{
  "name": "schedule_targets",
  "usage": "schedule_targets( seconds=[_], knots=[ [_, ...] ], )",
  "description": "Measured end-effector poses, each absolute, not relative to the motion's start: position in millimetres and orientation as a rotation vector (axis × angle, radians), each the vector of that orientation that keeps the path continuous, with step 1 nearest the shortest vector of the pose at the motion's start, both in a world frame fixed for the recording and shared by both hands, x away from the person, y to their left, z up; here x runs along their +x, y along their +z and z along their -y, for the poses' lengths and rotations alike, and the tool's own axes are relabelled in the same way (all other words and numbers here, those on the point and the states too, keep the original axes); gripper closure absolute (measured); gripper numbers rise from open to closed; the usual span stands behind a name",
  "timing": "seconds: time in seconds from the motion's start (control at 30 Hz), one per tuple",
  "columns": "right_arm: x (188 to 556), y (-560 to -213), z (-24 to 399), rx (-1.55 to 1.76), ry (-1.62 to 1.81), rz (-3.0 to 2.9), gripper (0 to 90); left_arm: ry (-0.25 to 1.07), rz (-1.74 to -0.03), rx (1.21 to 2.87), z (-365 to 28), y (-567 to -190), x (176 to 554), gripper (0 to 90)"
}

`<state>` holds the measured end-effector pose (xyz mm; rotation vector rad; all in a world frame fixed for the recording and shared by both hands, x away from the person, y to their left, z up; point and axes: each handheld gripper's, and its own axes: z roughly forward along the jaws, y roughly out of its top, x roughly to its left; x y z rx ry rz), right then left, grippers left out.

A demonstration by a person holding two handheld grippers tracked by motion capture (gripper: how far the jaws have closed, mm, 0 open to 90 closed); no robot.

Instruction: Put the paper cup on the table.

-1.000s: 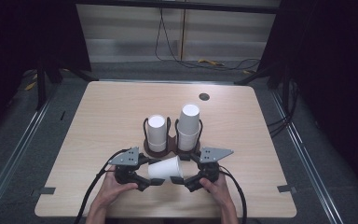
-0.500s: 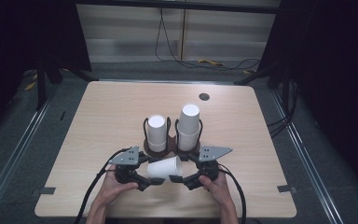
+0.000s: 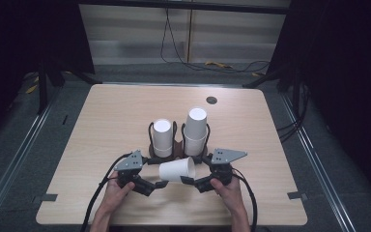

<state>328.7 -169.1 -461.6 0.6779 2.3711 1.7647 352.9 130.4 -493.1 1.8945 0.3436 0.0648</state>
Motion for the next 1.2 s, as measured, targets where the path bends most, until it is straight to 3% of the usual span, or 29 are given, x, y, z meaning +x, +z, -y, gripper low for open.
schedule_targets(
  seconds=[0.5,1.0,1.2],
  knots=[
    [324.1,-454.6,191.5,0.814,1.645,-2.336,21.8,0.312,-0.499,1.757,-146.8,-503.4,346.0,15.2],
    [317.1,-447.2,228.1,0.933,1.518,-2.236,21.8,0.319,-0.539,1.731,-144.4,-508.4,346.8,15.3],
    [313.1,-445.9,232.8,0.993,1.425,-2.234,21.9,0.410,-0.560,1.651,-149.2,-510.1,339.5,15.3]
  ],
)
